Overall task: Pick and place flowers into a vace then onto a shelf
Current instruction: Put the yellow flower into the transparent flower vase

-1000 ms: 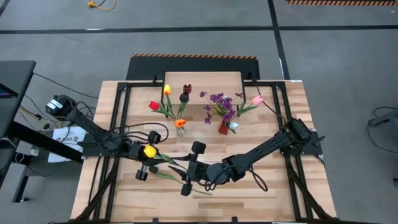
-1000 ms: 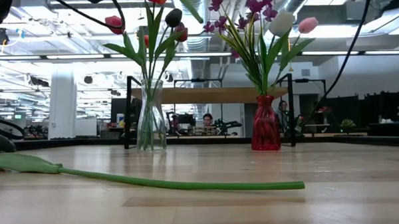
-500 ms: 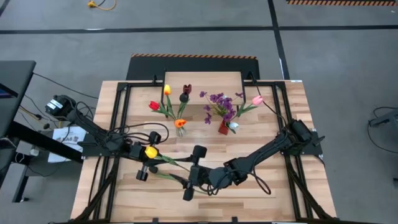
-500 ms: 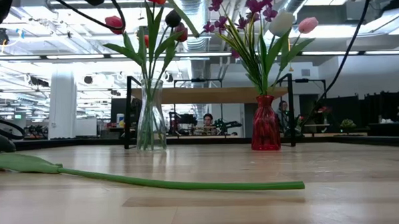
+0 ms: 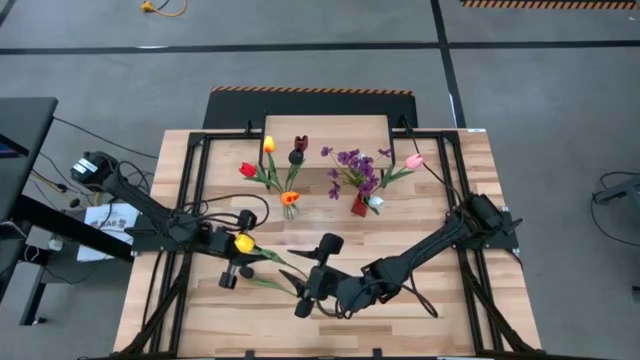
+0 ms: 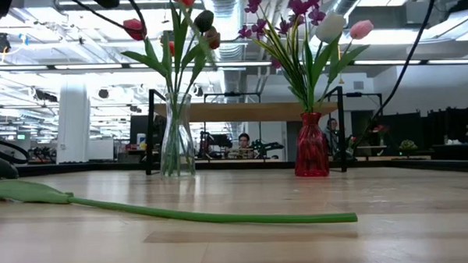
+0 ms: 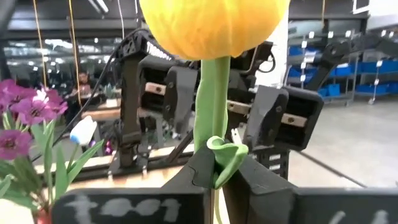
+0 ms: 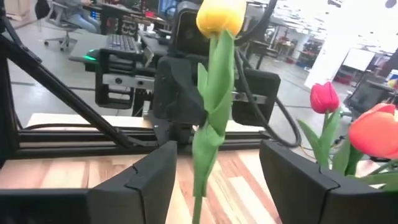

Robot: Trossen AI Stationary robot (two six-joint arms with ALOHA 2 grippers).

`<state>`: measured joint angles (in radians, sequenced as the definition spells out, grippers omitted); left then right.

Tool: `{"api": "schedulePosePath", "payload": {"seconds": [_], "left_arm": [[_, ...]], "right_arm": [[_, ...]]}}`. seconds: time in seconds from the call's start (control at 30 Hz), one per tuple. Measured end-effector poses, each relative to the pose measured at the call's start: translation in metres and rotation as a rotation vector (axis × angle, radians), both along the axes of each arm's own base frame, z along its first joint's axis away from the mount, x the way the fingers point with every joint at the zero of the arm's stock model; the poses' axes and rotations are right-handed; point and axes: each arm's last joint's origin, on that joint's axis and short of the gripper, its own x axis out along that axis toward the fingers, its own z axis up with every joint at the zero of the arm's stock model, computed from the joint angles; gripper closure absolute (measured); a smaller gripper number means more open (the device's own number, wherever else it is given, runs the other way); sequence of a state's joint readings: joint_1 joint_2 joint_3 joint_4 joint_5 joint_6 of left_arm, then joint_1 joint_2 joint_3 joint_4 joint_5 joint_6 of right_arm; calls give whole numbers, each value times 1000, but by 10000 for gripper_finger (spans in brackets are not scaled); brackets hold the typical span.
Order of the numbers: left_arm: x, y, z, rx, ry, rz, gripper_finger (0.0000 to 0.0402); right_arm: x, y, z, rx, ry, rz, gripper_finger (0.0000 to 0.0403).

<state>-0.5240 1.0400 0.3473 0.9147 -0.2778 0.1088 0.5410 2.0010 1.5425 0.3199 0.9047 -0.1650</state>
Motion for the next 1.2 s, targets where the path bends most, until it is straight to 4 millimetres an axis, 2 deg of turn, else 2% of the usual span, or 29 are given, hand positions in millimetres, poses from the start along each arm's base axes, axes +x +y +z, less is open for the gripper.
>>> {"api": "schedulePosePath", "payload": {"seconds": [0.23, 0.4, 0.6, 0.8, 1.03, 1.2], "left_arm": [[1, 1, 26, 43, 174, 38, 401], [-4, -2, 54, 83, 279, 159, 401], [-26, -6, 96, 99, 345, 244, 401], [-48, 0, 128, 133, 386, 449, 401], [-51, 12, 147, 173, 367, 570, 401], [-45, 24, 151, 204, 373, 645, 401]], "right_arm": [[-5, 7, 0, -4, 1, -1, 197], [-9, 13, -3, -24, 32, 14, 212], [-14, 21, -8, -38, 76, 32, 233], [-16, 22, -11, -44, 98, 35, 247], [-14, 19, -11, -43, 98, 26, 250], [-10, 13, -11, -41, 98, 14, 248]]}}
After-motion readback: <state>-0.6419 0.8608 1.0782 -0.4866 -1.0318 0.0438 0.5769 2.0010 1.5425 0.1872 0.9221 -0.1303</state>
